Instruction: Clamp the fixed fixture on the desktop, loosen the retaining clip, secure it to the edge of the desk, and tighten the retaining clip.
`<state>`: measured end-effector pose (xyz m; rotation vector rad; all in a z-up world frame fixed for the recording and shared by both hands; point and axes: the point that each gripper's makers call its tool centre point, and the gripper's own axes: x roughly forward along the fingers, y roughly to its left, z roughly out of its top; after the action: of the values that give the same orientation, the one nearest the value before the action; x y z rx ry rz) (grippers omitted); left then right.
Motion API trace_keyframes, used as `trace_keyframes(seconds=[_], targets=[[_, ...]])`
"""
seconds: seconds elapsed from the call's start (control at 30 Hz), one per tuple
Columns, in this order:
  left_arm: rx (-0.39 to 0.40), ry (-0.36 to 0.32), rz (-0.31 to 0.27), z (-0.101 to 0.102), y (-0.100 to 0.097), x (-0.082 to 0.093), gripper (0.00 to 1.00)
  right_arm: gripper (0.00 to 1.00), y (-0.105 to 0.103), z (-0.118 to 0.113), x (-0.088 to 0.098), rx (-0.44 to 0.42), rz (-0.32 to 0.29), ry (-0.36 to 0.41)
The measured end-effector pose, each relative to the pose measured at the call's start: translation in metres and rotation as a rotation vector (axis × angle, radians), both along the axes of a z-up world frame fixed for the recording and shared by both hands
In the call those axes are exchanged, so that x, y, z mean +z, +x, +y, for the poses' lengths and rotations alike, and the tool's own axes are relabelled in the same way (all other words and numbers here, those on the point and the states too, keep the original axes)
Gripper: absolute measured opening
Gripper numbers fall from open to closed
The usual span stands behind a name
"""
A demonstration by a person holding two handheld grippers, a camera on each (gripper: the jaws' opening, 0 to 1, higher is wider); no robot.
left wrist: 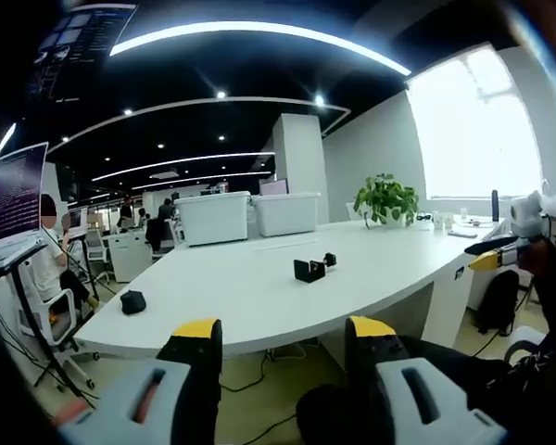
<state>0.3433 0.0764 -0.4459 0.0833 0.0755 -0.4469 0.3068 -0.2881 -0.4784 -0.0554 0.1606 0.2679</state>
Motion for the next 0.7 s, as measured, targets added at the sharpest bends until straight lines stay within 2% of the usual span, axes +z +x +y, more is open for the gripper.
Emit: trace_keyframes(seconds=[0.3, 0.7], targets=[[0.034, 0.004, -0.013, 0.011, -0.008, 0.007, 0.54, 0.58, 0.012, 0.012, 0.0, 0.039, -0.002, -0.002], [0.124, 0.007, -0.018, 0.032, -0.028, 0.004, 0.53, 0.57, 0.029, 0.031, 0.001, 0.114, -0.015, -0.003]])
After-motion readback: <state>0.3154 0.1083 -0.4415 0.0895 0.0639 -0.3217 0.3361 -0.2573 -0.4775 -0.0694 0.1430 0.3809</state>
